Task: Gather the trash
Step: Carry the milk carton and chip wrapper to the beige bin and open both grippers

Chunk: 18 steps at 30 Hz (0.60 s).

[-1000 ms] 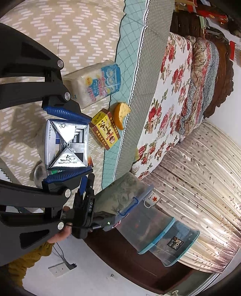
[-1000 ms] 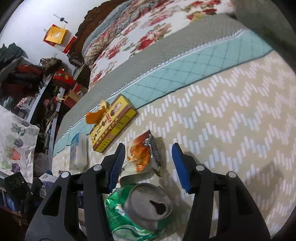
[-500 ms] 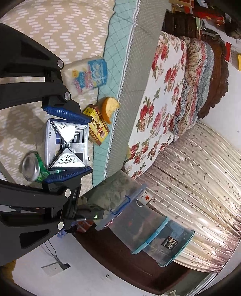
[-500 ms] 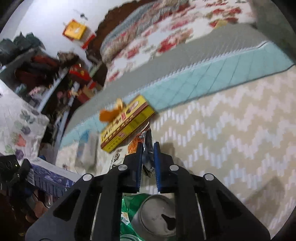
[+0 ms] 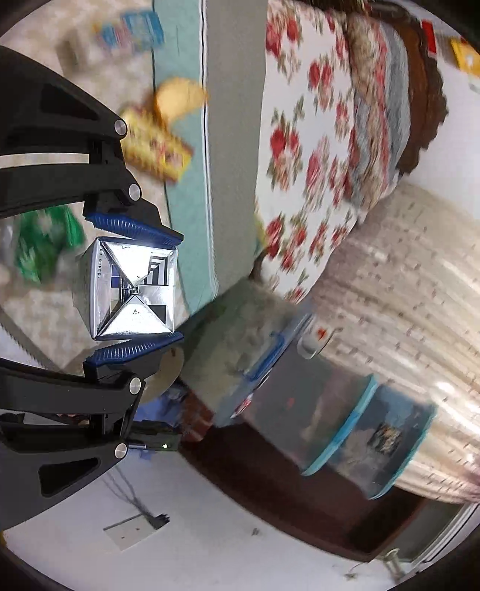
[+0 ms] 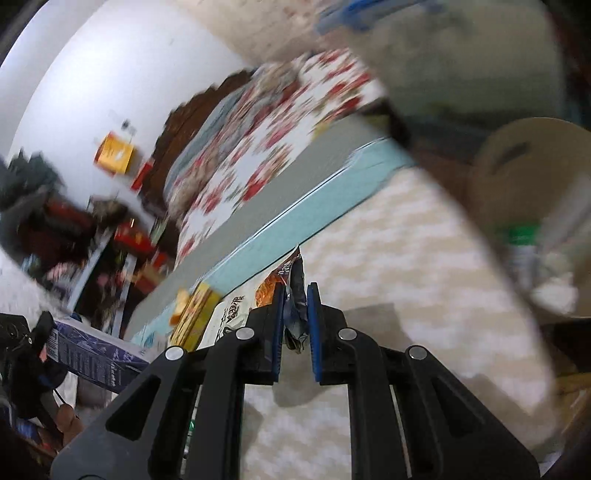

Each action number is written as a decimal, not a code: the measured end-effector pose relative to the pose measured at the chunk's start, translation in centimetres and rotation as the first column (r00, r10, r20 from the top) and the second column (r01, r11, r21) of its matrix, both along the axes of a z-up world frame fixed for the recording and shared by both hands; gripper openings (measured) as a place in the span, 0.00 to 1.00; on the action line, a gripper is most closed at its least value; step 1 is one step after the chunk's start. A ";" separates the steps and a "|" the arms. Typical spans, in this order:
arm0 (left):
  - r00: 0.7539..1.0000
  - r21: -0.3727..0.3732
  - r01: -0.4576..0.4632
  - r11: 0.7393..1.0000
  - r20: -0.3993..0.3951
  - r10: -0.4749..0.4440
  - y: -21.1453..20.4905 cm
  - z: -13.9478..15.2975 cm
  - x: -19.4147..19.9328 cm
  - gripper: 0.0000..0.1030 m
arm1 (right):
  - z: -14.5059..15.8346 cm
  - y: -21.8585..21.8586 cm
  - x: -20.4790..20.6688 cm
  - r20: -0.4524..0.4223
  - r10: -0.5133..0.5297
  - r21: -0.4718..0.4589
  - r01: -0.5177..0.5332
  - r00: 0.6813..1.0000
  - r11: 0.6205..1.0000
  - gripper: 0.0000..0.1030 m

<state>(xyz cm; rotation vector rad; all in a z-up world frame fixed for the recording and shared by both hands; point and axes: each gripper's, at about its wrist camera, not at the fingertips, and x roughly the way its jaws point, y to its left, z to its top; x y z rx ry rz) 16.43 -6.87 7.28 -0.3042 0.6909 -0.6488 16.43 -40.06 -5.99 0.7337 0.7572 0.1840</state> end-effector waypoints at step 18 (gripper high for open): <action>0.983 0.066 0.184 0.981 -0.029 -0.182 -27.4 -4.3 6.1 0.45 | -2.2 -17.7 -8.3 0.027 -0.428 -0.176 0.426 0.903 0.888 0.14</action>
